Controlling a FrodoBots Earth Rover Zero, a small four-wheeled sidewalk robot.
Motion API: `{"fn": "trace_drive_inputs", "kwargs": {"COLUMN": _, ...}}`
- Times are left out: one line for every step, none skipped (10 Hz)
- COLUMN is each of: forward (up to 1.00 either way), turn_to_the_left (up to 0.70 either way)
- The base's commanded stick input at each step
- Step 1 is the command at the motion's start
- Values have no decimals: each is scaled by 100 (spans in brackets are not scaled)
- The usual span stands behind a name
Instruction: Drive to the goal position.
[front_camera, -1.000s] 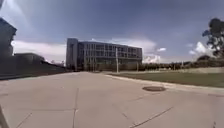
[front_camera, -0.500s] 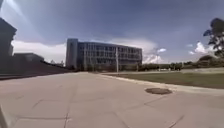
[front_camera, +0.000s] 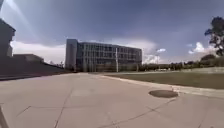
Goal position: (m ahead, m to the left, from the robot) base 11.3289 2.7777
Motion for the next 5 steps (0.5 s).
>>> {"fn": "trace_drive_inputs", "kwargs": {"forward": 70, "turn_to_the_left": 0}}
{"fn": "trace_drive_inputs", "kwargs": {"forward": 70, "turn_to_the_left": 0}}
{"fn": "trace_drive_inputs", "kwargs": {"forward": 70, "turn_to_the_left": 0}}
{"fn": "trace_drive_inputs", "kwargs": {"forward": 70, "turn_to_the_left": 0}}
{"fn": "trace_drive_inputs", "kwargs": {"forward": 70, "turn_to_the_left": 0}}
